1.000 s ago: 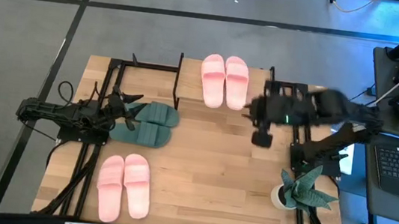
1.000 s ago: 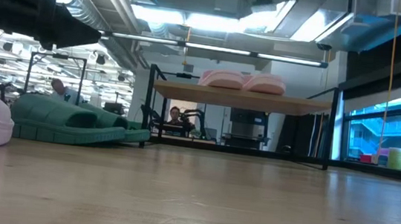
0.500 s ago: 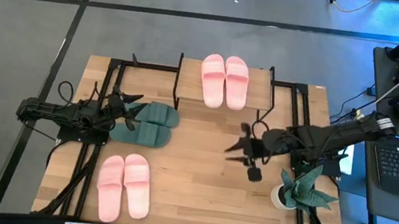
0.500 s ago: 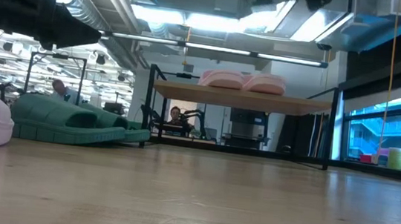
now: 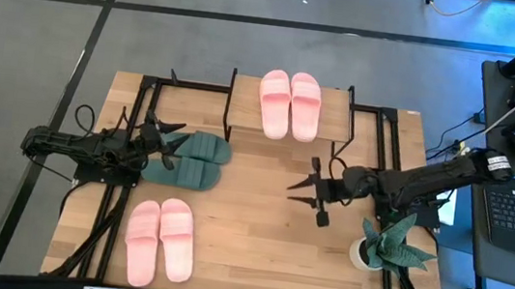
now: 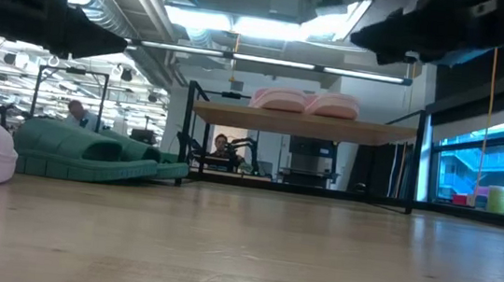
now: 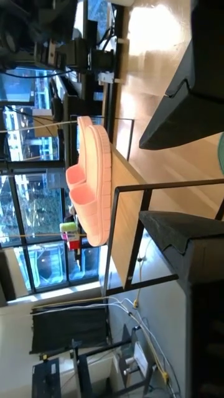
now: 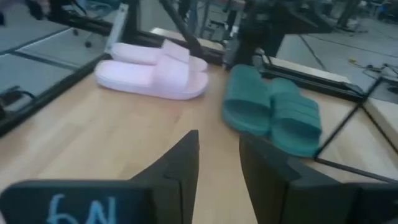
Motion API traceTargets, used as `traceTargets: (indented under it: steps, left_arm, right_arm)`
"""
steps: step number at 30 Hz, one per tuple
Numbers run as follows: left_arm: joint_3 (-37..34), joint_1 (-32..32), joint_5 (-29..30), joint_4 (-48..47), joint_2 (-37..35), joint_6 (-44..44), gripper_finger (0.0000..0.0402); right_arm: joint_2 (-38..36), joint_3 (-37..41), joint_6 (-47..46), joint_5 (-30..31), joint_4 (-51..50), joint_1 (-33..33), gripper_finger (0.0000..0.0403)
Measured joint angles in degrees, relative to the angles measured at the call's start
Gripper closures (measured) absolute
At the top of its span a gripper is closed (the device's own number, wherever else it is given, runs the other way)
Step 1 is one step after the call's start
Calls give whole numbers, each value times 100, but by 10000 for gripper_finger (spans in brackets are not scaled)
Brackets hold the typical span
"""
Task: Pick and place slides into the shelf
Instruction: Put the green slipper under the shelf
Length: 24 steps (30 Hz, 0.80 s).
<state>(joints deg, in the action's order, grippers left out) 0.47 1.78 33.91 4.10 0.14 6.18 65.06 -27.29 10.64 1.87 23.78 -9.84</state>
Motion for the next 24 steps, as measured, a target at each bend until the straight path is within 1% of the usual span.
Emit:
traceTargets:
  steps: [24]
  left_arm:
    - [-1, 2, 4, 1, 2, 23, 237]
  right_arm:
    - [2, -2, 201, -57, 178, 633, 286]
